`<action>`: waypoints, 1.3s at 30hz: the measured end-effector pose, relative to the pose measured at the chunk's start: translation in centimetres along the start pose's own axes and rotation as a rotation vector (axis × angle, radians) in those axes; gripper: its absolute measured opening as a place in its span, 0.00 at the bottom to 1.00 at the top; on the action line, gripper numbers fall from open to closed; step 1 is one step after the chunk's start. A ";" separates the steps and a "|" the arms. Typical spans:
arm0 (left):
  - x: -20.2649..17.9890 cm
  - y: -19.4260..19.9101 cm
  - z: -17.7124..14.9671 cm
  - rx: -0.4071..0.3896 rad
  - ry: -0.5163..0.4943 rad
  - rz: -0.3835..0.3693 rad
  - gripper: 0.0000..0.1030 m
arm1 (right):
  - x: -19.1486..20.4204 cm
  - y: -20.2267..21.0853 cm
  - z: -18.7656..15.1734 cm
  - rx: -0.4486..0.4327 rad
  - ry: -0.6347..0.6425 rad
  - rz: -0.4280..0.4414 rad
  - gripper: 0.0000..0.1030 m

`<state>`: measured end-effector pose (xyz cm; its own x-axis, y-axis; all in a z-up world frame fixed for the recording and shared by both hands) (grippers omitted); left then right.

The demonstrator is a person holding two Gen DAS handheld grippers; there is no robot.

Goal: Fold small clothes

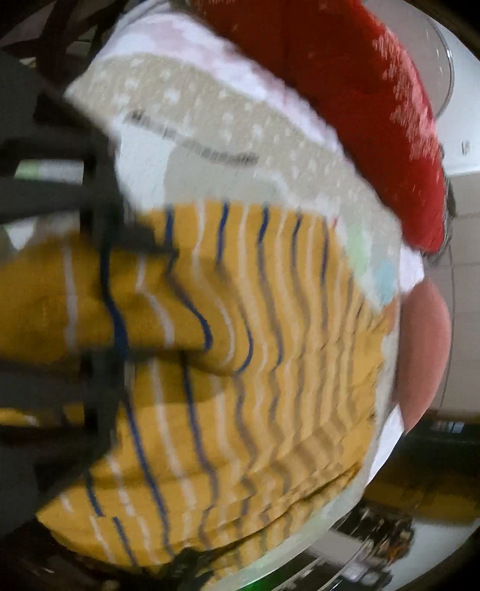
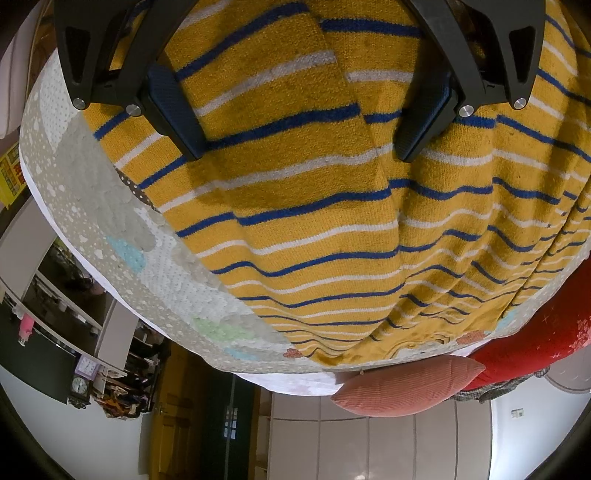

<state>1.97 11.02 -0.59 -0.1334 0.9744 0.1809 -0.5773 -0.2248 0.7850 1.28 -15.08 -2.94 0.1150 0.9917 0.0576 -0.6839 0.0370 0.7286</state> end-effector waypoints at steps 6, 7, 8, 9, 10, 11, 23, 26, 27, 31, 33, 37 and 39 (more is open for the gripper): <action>8.2 -1.7 3.3 -0.007 0.170 0.213 0.08 | 0.0 0.0 -0.1 0.020 0.014 -0.017 1.00; 9.3 -2.0 3.6 -0.008 0.186 0.258 0.09 | 0.0 0.0 -0.1 0.006 0.004 -0.004 1.00; 10.8 -2.6 3.9 0.002 0.212 0.315 0.10 | 0.0 0.0 -0.1 0.006 0.005 -0.005 1.00; 11.7 -2.8 4.0 0.014 0.231 0.327 0.10 | 0.0 0.0 -0.1 0.002 0.006 -0.005 1.00; 12.6 -2.9 3.8 0.029 0.267 0.306 0.10 | 0.0 0.0 -0.1 0.002 0.007 -0.005 1.00; 13.2 -2.7 3.6 0.029 0.289 0.279 0.12 | 0.0 0.0 -0.1 0.001 0.007 -0.005 1.00; 3.1 1.2 -1.9 0.072 0.183 -0.198 0.68 | 0.2 0.2 -0.2 0.013 0.009 -0.004 1.00; -0.3 1.2 -3.2 0.103 0.122 -0.223 0.68 | -0.6 1.3 0.5 0.064 -0.048 0.087 0.98; -1.4 1.5 -3.3 0.076 0.087 -0.204 0.69 | -1.2 2.4 0.8 0.050 -0.091 0.144 0.95; -4.3 2.3 -3.7 0.058 -0.006 -0.224 0.14 | -4.8 6.8 1.7 -0.088 -0.230 0.238 0.94; -4.5 2.9 -3.4 0.048 -0.037 -0.203 0.09 | -7.5 8.2 1.6 -0.117 -0.294 0.219 0.94; -0.9 3.6 -2.3 0.016 0.037 -0.107 0.08 | -12.8 8.6 -0.1 -0.060 -0.442 0.161 0.95; 1.1 3.7 -2.1 0.020 0.072 -0.081 0.08 | -14.2 8.3 -1.7 -0.056 -0.479 0.150 0.95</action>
Point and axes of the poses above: each gripper's, at about its wrist camera, not at the fingertips, and y roughly against the way its jaws point, x to its left, z to its top, the point moved 3 cm from there along -y, roughly the way its jaws point, and after that the axes turned 10 degrees about z, right-handed, at the moved point
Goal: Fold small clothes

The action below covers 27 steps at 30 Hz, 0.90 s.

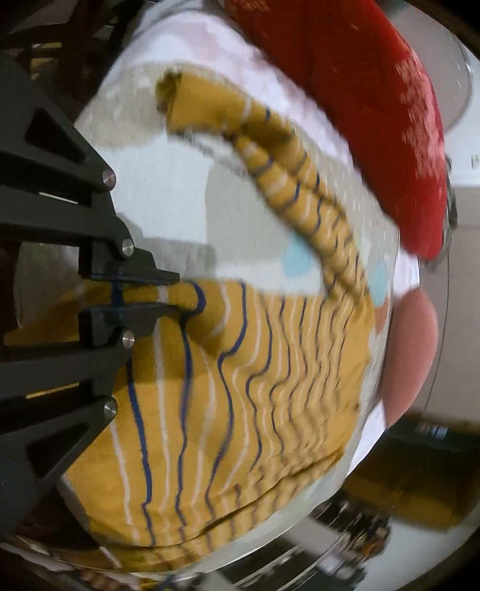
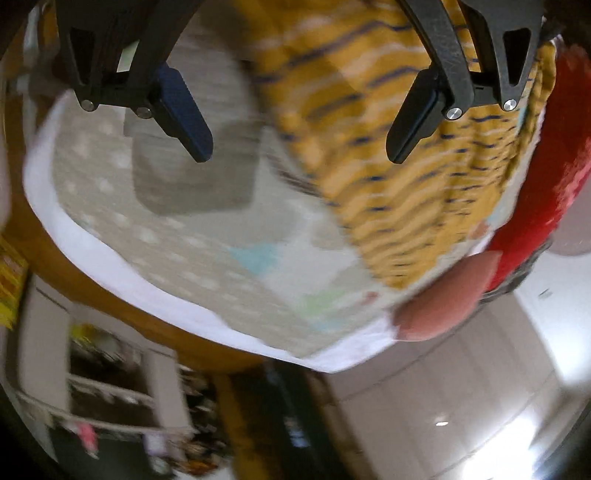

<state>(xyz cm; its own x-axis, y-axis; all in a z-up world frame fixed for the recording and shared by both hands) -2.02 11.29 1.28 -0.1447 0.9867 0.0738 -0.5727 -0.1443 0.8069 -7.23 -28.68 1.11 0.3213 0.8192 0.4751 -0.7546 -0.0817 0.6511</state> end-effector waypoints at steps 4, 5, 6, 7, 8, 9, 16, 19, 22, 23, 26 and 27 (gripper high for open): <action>1.8 1.6 0.1 -0.059 0.026 0.060 0.07 | -1.4 -0.7 -1.9 0.015 -0.001 0.021 0.95; 2.1 2.1 -0.2 -0.060 0.046 0.029 0.07 | -0.9 -0.9 -2.3 0.019 0.015 0.021 0.95; 2.3 2.3 -0.1 -0.061 0.057 0.012 0.07 | -0.8 -0.9 -2.6 0.005 0.035 0.031 0.96; 2.4 2.7 -0.3 -0.065 0.064 -0.003 0.07 | -0.4 -1.1 -2.7 0.005 0.053 0.045 0.95; 2.2 3.0 -0.4 -0.069 0.062 -0.007 0.09 | 0.1 -1.3 -2.9 0.010 0.069 0.063 0.90; 2.0 3.2 -0.5 -0.073 0.062 -0.008 0.14 | 0.4 -1.4 -3.0 0.020 0.084 0.078 0.72; 2.3 4.8 -1.1 -0.106 0.079 -0.021 0.44 | 1.1 0.7 -1.9 0.010 0.166 0.053 0.08; 2.8 4.8 -1.2 -0.103 0.095 -0.016 0.45 | -1.9 2.3 0.6 -0.070 0.170 -0.213 0.06; 2.6 4.2 -1.4 -0.078 0.109 -0.024 0.47 | -4.5 3.1 2.3 -0.091 0.141 -0.382 0.09; 2.4 4.0 -1.5 -0.067 0.110 -0.031 0.47 | -4.8 3.4 2.4 -0.082 0.110 -0.269 0.09; 1.6 3.4 -1.7 -0.046 0.102 -0.048 0.49 | -3.4 2.4 1.2 -0.002 0.094 0.038 0.56; 1.3 3.3 -1.7 -0.039 0.097 -0.057 0.49 | -2.7 1.7 0.4 0.021 0.109 0.088 0.67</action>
Point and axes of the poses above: each gripper's, at about its wrist camera, not at the fingertips, and y roughly against the way its jaws point, x to its left, z to its top, the point moved 3 cm from there along -y, roughly the way its jaws point, and after that the axes turned 10 degrees about z, right-handed, at the moved point
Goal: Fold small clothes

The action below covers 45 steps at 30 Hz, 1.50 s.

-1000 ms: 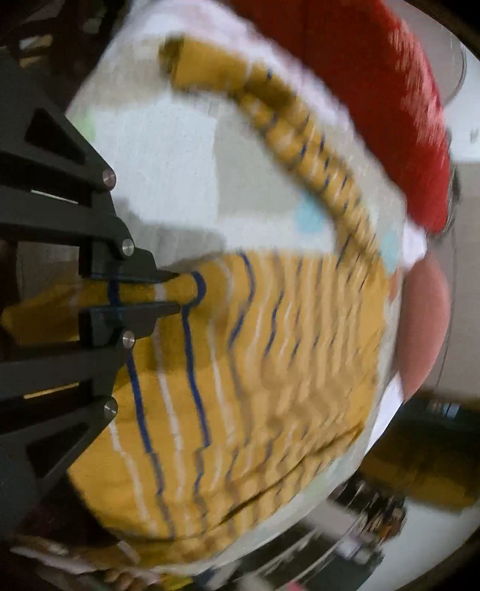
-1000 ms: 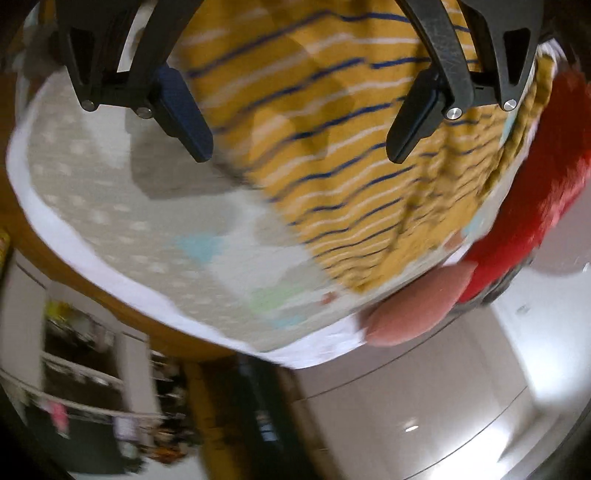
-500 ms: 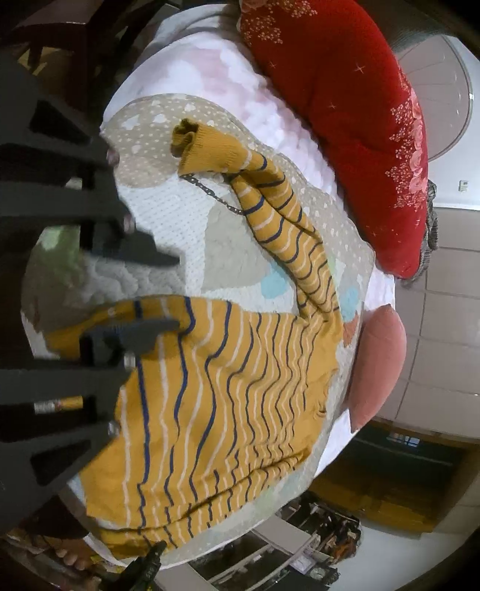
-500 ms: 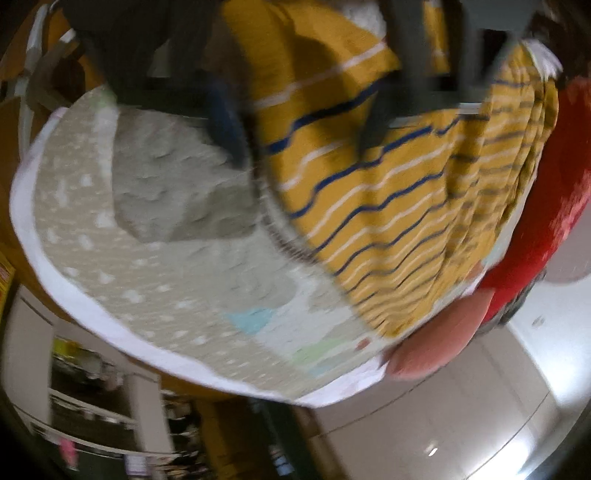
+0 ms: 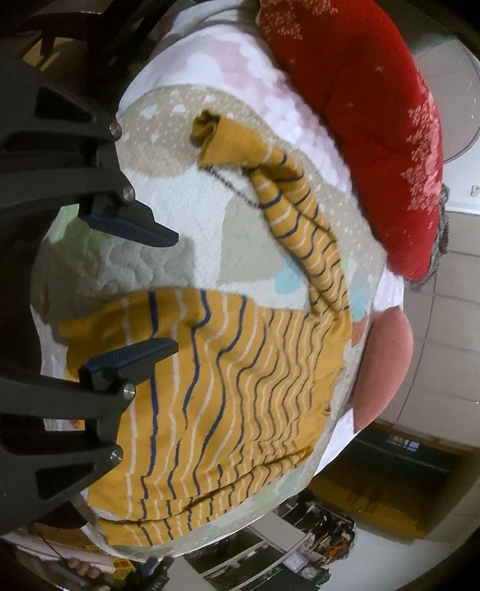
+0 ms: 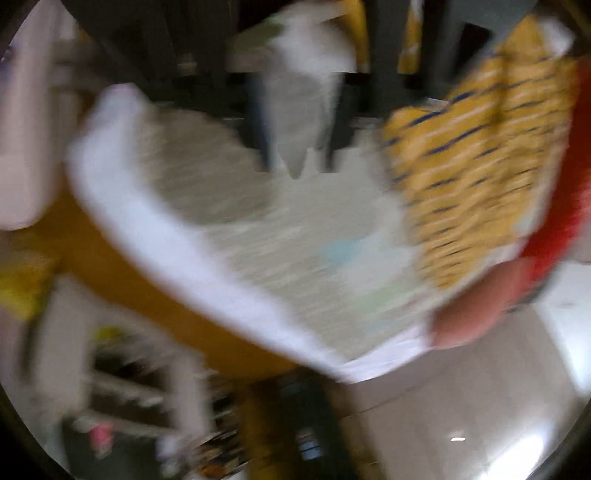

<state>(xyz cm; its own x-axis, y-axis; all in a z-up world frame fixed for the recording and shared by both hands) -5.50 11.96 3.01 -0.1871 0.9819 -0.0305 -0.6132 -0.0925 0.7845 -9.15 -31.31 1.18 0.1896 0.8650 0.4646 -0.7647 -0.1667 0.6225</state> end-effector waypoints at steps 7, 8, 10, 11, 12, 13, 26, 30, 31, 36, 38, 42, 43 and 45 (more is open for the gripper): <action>-0.8 0.7 -0.1 -0.023 -0.018 -0.005 0.56 | 3.4 -5.3 -2.4 0.084 0.070 0.049 0.64; -0.8 0.8 -0.1 -0.030 -0.017 -0.002 0.57 | 4.1 -5.6 -2.5 0.085 0.094 0.025 0.41; -0.7 0.8 -0.2 -0.037 -0.019 0.012 0.58 | 4.8 -5.9 -2.3 0.103 0.105 0.055 0.07; -0.6 0.7 -0.1 -0.034 -0.019 0.017 0.58 | 4.9 -5.6 -2.3 0.097 0.109 0.062 0.07; -0.6 0.6 -0.2 -0.028 -0.020 0.018 0.58 | 4.9 -5.1 -2.2 0.084 0.125 0.043 0.06; -0.6 0.5 -0.2 -0.023 -0.018 0.018 0.58 | 4.8 -4.7 -1.6 0.074 0.137 0.016 0.06; -2.0 0.7 -0.2 -0.032 -0.064 0.020 0.58 | -2.1 -1.4 3.8 -0.051 0.063 -0.359 0.16; -2.3 0.8 -0.4 -0.025 -0.063 0.005 0.62 | 0.4 0.0 3.0 -0.102 0.114 -0.321 0.43; -2.3 0.8 -0.4 -0.028 -0.060 0.005 0.63 | 0.7 0.5 2.9 -0.111 0.125 -0.308 0.43; -2.1 1.1 -0.3 -0.046 -0.044 0.016 0.64 | 3.0 2.0 2.3 -0.144 0.135 -0.223 0.53; -1.9 0.9 -0.3 -0.036 -0.035 0.021 0.64 | 3.7 2.3 1.9 -0.142 0.140 -0.196 0.55; -1.6 0.5 -0.5 -0.004 -0.023 -0.006 0.64 | 5.0 1.6 0.8 -0.109 0.157 -0.149 0.61; -1.7 0.4 -0.6 0.003 -0.023 -0.011 0.64 | 5.4 1.1 0.5 -0.095 0.158 -0.136 0.61; -1.8 0.2 -0.8 0.014 -0.025 -0.019 0.64 | 5.9 0.4 -0.2 -0.070 0.159 -0.118 0.61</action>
Point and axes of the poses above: each gripper's, at about its wrist camera, not at the fingertips, and y roughly against the way its jaws point, x to its left, z to its top, the point moved 3 cm from there along -y, roughly the way its jaws point, and after that the axes turned 10 degrees about z, right-handed, at the moved point
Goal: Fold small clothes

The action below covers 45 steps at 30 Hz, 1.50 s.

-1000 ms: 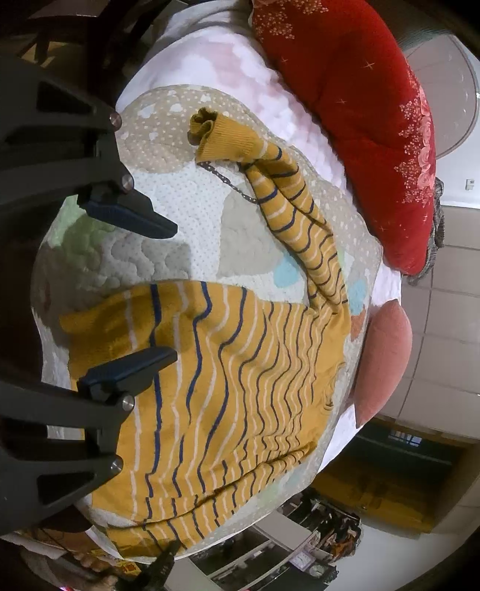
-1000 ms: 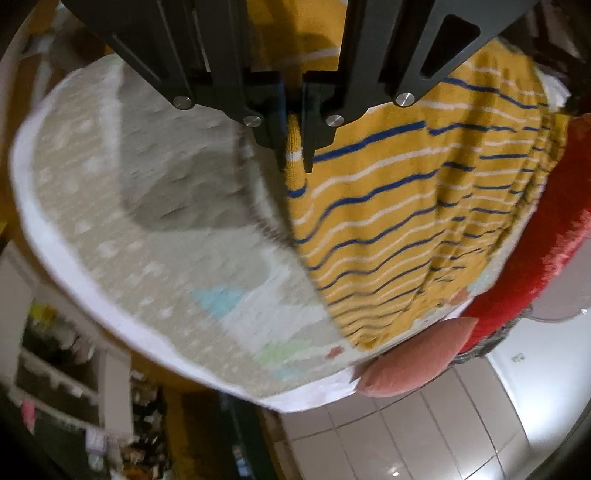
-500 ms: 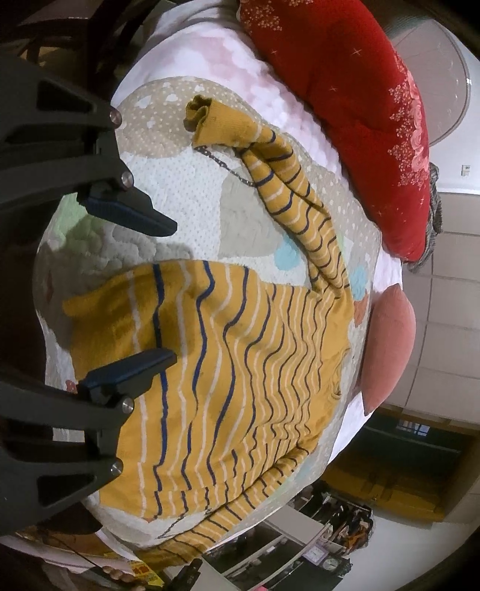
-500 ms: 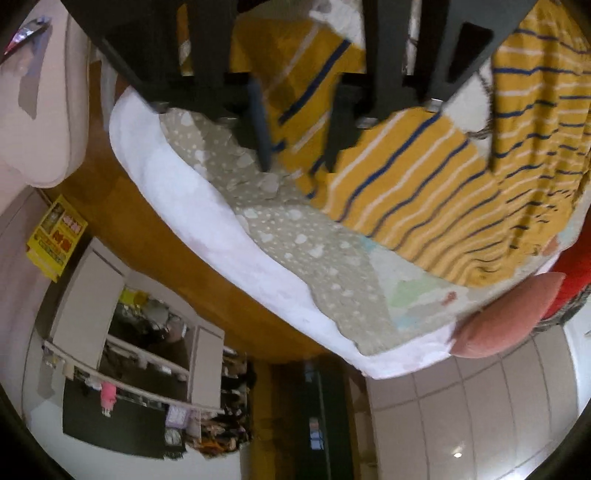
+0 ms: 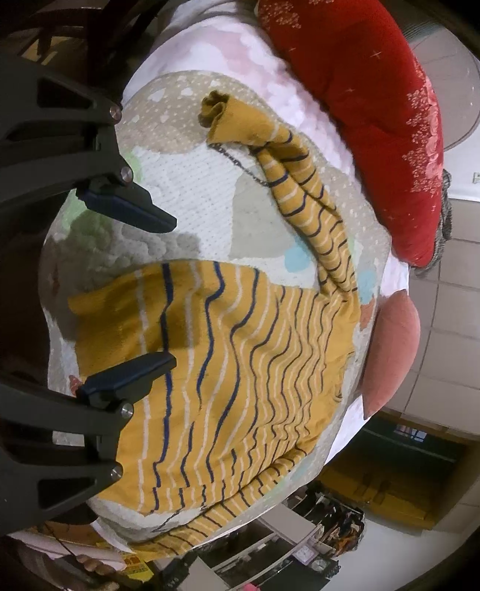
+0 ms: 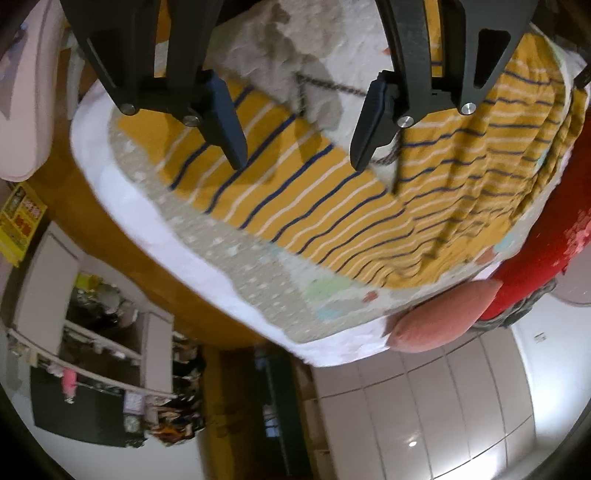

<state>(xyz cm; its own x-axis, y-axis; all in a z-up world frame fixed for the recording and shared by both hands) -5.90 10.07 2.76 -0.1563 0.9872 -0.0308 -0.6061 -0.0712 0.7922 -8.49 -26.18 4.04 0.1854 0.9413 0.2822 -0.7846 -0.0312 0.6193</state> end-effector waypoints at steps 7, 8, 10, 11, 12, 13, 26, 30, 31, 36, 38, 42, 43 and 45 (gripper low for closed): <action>0.1 -0.1 -0.4 0.003 -0.001 0.003 0.65 | 1.8 -0.9 -1.7 0.042 0.009 0.076 0.61; 0.2 -0.2 -0.5 0.005 0.004 0.002 0.65 | 2.1 -0.9 -1.8 0.044 0.013 0.084 0.61; 0.5 -0.2 -0.5 0.009 0.011 0.003 0.65 | 2.5 -1.1 -2.2 0.052 0.019 0.096 0.61; 0.6 -0.3 -0.6 0.011 0.015 0.004 0.65 | 2.7 -1.2 -2.4 0.057 0.020 0.103 0.61; 0.7 -0.3 -0.7 0.013 0.018 0.004 0.65 | 3.0 -1.3 -2.6 0.065 0.020 0.115 0.61; 0.8 -0.4 -0.7 0.016 0.021 0.004 0.65 | 3.1 -1.5 -2.9 0.071 0.020 0.123 0.61; 1.9 -1.1 -1.4 0.045 0.054 0.001 0.65 | 5.5 -3.2 -5.4 0.150 0.047 0.201 0.61; 2.1 -1.5 -1.6 0.058 0.065 -0.002 0.65 | 5.6 -3.5 -5.9 0.170 0.046 0.203 0.61; 2.1 -1.6 -1.6 0.060 0.067 -0.002 0.65 | 5.6 -3.6 -6.0 0.174 0.045 0.203 0.61; 2.3 -1.7 -1.8 0.065 0.074 -0.006 0.65 | 5.6 -3.8 -6.2 0.181 0.044 0.201 0.61; 2.3 -1.7 -1.8 0.065 0.074 -0.006 0.65 | 5.6 -3.8 -6.2 0.182 0.044 0.201 0.61; 2.5 -1.8 -1.8 0.068 0.077 -0.006 0.65 | 5.6 -4.0 -6.3 0.189 0.039 0.202 0.61; 2.5 -1.8 -1.8 0.069 0.079 -0.006 0.65 | 5.6 -4.1 -6.4 0.190 0.039 0.202 0.61; 2.6 -1.9 -1.8 0.071 0.084 -0.007 0.65 | 5.6 -4.2 -6.4 0.192 0.038 0.202 0.61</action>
<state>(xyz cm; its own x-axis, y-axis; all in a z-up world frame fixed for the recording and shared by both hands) -6.54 12.54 0.11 -0.2186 0.9721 -0.0851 -0.5508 -0.0509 0.8331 -7.99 -18.65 -1.71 0.0115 0.9212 0.3888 -0.6765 -0.2792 0.6814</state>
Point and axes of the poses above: each gripper's, at about its wrist camera, not at the fingertips, and y roughly against the way its jaws point, x to its left, z to its top, the point moved 3 cm from there along -y, roughly the way its jaws point, and after that the axes turned 10 degrees about z, right-handed, at the moved point
